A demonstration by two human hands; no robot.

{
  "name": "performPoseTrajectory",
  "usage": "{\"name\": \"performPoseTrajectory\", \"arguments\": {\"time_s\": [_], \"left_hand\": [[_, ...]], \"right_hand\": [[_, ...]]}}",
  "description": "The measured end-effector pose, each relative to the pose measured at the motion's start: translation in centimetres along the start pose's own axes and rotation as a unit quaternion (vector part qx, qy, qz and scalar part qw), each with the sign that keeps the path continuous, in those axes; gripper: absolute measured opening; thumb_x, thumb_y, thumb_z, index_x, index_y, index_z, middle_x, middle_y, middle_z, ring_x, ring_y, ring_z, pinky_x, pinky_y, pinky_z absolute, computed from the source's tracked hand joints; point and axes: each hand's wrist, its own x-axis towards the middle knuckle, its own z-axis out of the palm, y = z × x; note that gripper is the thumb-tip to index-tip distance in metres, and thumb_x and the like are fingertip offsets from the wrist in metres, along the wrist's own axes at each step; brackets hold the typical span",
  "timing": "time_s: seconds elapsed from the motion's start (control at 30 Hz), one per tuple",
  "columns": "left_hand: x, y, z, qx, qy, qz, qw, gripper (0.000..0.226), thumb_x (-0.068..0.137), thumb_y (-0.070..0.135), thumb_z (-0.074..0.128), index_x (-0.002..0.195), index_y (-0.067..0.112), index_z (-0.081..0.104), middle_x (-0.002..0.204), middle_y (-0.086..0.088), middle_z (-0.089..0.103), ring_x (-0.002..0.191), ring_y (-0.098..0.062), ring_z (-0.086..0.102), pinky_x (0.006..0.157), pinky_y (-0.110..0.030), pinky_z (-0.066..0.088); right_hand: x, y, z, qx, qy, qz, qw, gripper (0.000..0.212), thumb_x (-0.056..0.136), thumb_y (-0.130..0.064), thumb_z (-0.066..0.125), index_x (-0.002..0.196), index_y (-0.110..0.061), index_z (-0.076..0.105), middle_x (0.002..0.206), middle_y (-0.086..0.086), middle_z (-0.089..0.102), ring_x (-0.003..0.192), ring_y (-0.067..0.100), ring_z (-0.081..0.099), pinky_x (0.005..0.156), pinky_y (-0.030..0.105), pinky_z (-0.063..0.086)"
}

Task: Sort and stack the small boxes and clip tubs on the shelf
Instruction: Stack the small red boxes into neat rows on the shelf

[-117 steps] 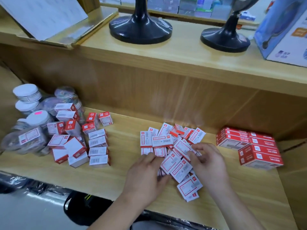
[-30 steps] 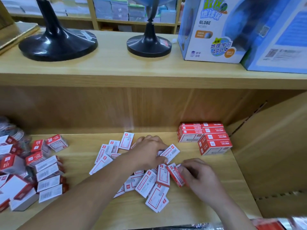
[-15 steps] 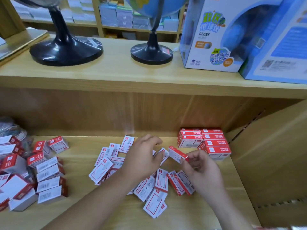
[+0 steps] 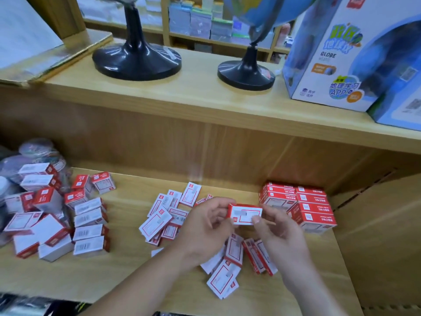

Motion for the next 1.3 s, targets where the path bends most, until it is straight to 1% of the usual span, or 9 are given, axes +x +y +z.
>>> {"name": "performPoseTrajectory", "arguments": {"time_s": [0.1, 0.2, 0.57, 0.73, 0.83, 0.93, 1.07, 1.2, 1.3], "left_hand": [[-0.1, 0.3, -0.7, -0.003, -0.003, -0.017, 1.0, 0.038, 0.098, -0.003, 0.055, 0.123, 0.024, 0.066, 0.108, -0.001, 0.076, 0.096, -0.023, 0.074, 0.089, -0.041, 0.059], [-0.3, 0.3, -0.7, 0.006, 0.024, -0.009, 1.0, 0.045, 0.1, -0.004, 0.053, 0.109, 0.038, 0.067, 0.108, -0.002, 0.075, 0.089, -0.023, 0.075, 0.083, -0.041, 0.058], [0.9, 0.6, 0.8, -0.016, 0.047, -0.013, 0.999, 0.018, 0.096, 0.005, 0.066, 0.099, 0.017, 0.079, 0.092, 0.0, 0.079, 0.088, -0.02, 0.076, 0.087, -0.038, 0.062], [2.4, 0.0, 1.6, 0.092, -0.032, -0.03, 0.995, 0.016, 0.095, 0.007, 0.066, 0.089, 0.013, 0.079, 0.078, -0.004, 0.076, 0.079, -0.022, 0.074, 0.079, -0.038, 0.062], [4.2, -0.8, 0.8, 0.331, -0.045, 0.032, 0.942, 0.023, 0.093, 0.008, 0.059, 0.099, 0.021, 0.078, 0.095, 0.006, 0.072, 0.087, -0.009, 0.067, 0.078, -0.024, 0.054], [6.1, -0.6, 0.2, 0.501, -0.076, 0.042, 0.861, 0.018, 0.09, 0.021, 0.064, 0.107, 0.025, 0.068, 0.109, 0.002, 0.064, 0.099, -0.019, 0.063, 0.083, -0.033, 0.052], [7.3, -0.4, 1.2, 0.608, -0.128, 0.025, 0.783, 0.033, 0.086, 0.045, 0.071, 0.107, 0.022, 0.061, 0.108, 0.0, 0.056, 0.102, -0.025, 0.06, 0.081, -0.038, 0.053], [8.2, -1.2, 1.7, 0.639, -0.132, 0.002, 0.758, 0.049, 0.079, 0.067, 0.067, 0.103, 0.024, 0.065, 0.108, 0.002, 0.049, 0.106, -0.021, 0.054, 0.086, -0.042, 0.054], [8.5, -1.4, 1.8, 0.606, -0.129, 0.023, 0.784, 0.045, 0.075, 0.064, 0.071, 0.104, 0.03, 0.068, 0.107, 0.007, 0.052, 0.108, -0.015, 0.05, 0.087, -0.041, 0.053]], "right_hand": [[-0.2, -0.5, 0.1, 0.038, -0.011, 0.034, 0.999, 0.011, 0.091, 0.0, 0.066, 0.098, -0.005, 0.074, 0.087, 0.006, 0.078, 0.077, 0.026, 0.075, 0.067, 0.03, 0.063], [-0.4, -0.5, -0.1, 0.043, -0.011, 0.027, 0.999, 0.013, 0.092, -0.002, 0.065, 0.097, -0.009, 0.075, 0.087, 0.005, 0.078, 0.076, 0.026, 0.075, 0.067, 0.029, 0.063], [-1.0, 0.6, -0.3, 0.028, 0.033, -0.02, 0.999, 0.021, 0.095, -0.008, 0.064, 0.098, -0.024, 0.078, 0.089, -0.003, 0.078, 0.08, 0.026, 0.074, 0.08, 0.049, 0.061], [-0.2, 2.1, -1.3, 0.017, 0.064, -0.075, 0.995, 0.041, 0.094, -0.005, 0.065, 0.129, -0.026, 0.065, 0.104, 0.0, 0.076, 0.1, 0.021, 0.071, 0.089, 0.04, 0.057], [0.6, 2.5, -2.7, -0.036, 0.094, -0.103, 0.99, 0.036, 0.096, -0.009, 0.062, 0.127, -0.025, 0.065, 0.107, -0.005, 0.074, 0.1, 0.01, 0.07, 0.087, 0.029, 0.056], [1.3, 2.2, -4.2, -0.104, 0.085, -0.109, 0.985, 0.038, 0.094, -0.006, 0.064, 0.123, -0.03, 0.063, 0.095, -0.01, 0.071, 0.086, 0.003, 0.067, 0.071, 0.013, 0.053], [2.1, 2.4, -5.2, -0.113, 0.044, -0.108, 0.987, 0.039, 0.093, -0.003, 0.064, 0.112, -0.038, 0.064, 0.081, 0.008, 0.066, 0.072, 0.017, 0.063, 0.066, 0.032, 0.055], [2.3, 2.8, -5.6, -0.08, 0.025, -0.106, 0.991, 0.031, 0.096, -0.007, 0.061, 0.114, -0.032, 0.066, 0.08, 0.002, 0.065, 0.075, 0.021, 0.063, 0.067, 0.038, 0.054], [2.1, 2.7, -5.6, -0.08, 0.007, -0.121, 0.989, 0.033, 0.1, -0.008, 0.055, 0.119, -0.032, 0.064, 0.088, -0.005, 0.064, 0.081, 0.017, 0.063, 0.069, 0.033, 0.056]]}}
